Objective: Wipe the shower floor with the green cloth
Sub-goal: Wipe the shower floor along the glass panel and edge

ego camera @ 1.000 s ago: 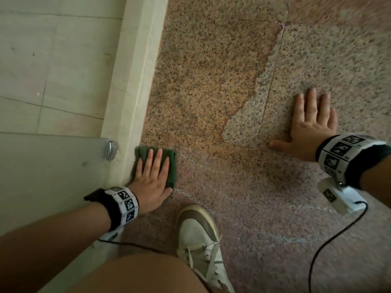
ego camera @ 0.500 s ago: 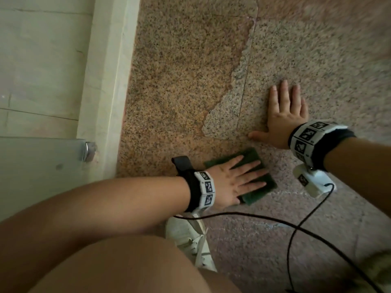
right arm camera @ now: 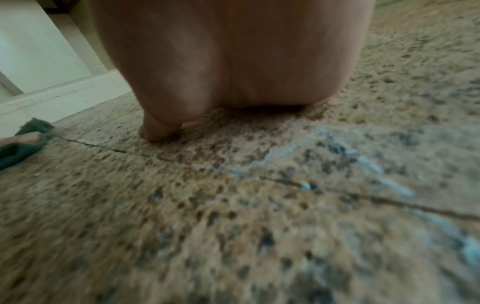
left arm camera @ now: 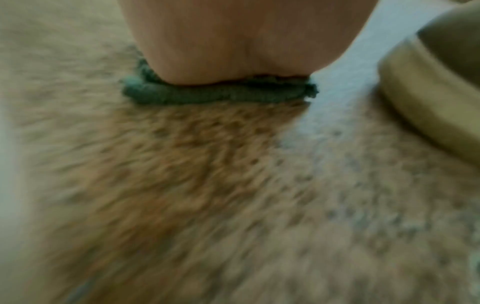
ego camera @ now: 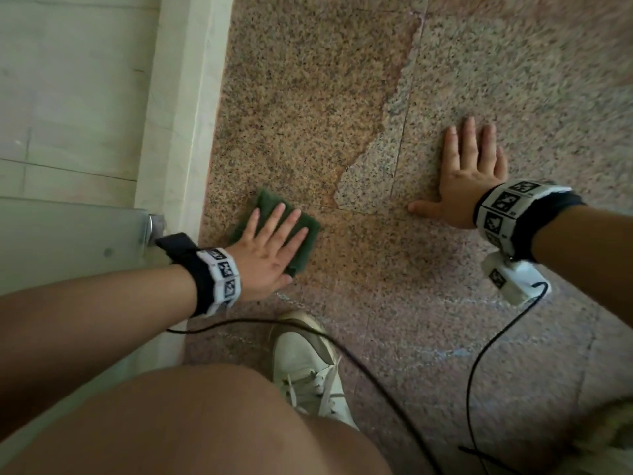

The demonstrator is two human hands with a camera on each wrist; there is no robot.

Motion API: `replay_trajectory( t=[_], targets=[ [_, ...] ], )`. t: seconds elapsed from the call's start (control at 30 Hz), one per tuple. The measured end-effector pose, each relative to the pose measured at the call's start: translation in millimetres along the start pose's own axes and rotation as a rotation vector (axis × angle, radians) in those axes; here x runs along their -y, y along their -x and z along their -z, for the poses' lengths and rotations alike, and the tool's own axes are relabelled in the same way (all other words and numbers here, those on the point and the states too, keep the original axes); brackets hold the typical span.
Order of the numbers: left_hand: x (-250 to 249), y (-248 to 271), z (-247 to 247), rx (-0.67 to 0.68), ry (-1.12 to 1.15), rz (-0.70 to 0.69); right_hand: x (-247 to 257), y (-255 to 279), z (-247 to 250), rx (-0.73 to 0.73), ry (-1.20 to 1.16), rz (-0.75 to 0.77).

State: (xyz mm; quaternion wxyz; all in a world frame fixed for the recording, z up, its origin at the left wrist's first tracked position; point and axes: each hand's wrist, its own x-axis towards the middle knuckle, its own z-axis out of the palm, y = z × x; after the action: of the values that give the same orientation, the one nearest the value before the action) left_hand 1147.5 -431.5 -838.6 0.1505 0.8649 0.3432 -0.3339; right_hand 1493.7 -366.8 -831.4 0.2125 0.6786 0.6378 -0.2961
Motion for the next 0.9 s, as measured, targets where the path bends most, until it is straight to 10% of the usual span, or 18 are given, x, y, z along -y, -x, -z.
replay_trajectory(
  t=[0.43,0.7,0.9],
  targets=[
    [-113,-79,72,-0.069,-0.075,-0.372,-4,1,-3,-0.042,-0.005,0.0],
    [14,-66,69,-0.067,0.169,0.373,-4,-2,-2,-0.005,0.009,-0.005],
    [-73,-84,83,-0.008,0.244,0.204,-5,-2,-2,-0.008,0.0,0.008]
  ],
)
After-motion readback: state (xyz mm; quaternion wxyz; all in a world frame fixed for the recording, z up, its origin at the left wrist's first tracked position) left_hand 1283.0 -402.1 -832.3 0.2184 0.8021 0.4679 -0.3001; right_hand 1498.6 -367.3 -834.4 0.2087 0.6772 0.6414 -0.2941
